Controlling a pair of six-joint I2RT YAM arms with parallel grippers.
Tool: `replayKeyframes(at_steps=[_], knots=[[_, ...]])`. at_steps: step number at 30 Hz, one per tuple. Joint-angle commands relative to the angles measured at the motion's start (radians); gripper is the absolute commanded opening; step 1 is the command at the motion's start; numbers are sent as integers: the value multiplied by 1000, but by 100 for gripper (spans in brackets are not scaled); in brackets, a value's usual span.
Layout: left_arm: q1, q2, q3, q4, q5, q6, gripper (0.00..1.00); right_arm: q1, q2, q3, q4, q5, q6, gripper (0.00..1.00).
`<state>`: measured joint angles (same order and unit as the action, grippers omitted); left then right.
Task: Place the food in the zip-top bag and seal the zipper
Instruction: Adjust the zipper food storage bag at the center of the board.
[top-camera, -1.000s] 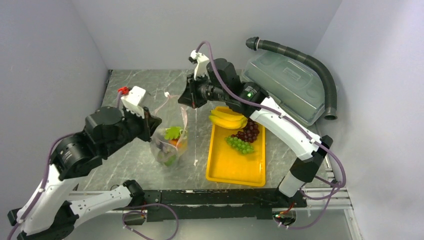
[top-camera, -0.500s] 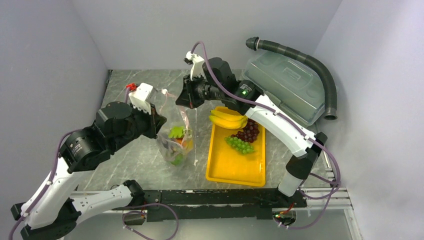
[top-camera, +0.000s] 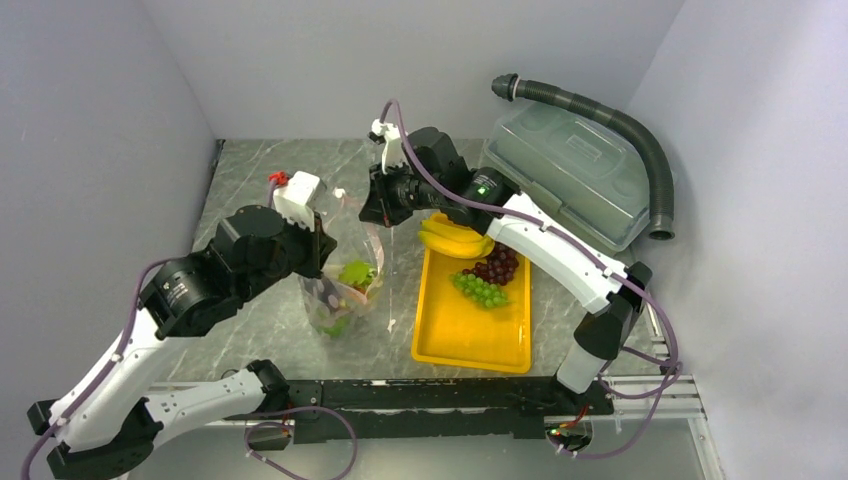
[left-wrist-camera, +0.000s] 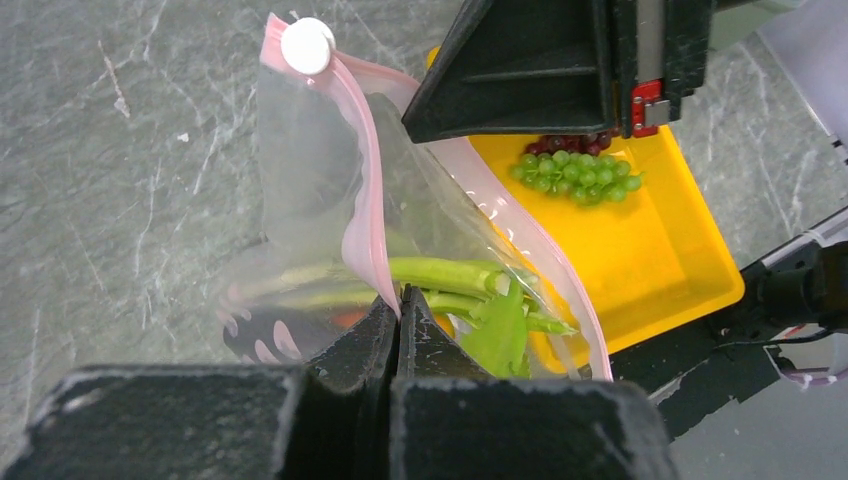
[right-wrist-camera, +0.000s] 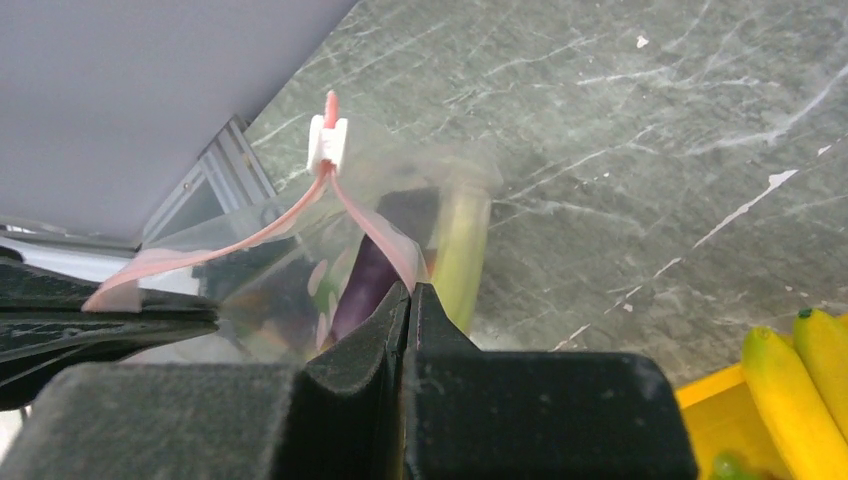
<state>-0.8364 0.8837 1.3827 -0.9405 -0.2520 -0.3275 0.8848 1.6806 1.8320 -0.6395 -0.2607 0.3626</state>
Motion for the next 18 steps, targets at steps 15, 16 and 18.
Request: replayKeyframes(at_steps=[15,16,18], knots=[[3,55,-105,166,-55,3,0,26,-2,55,186,-169,59,0],[6,57,-106,168,-59,5,0,30,8,65,187,-170,58,0],[8,59,-100,169,-69,11,0,35,22,84,190,-164,58,0]])
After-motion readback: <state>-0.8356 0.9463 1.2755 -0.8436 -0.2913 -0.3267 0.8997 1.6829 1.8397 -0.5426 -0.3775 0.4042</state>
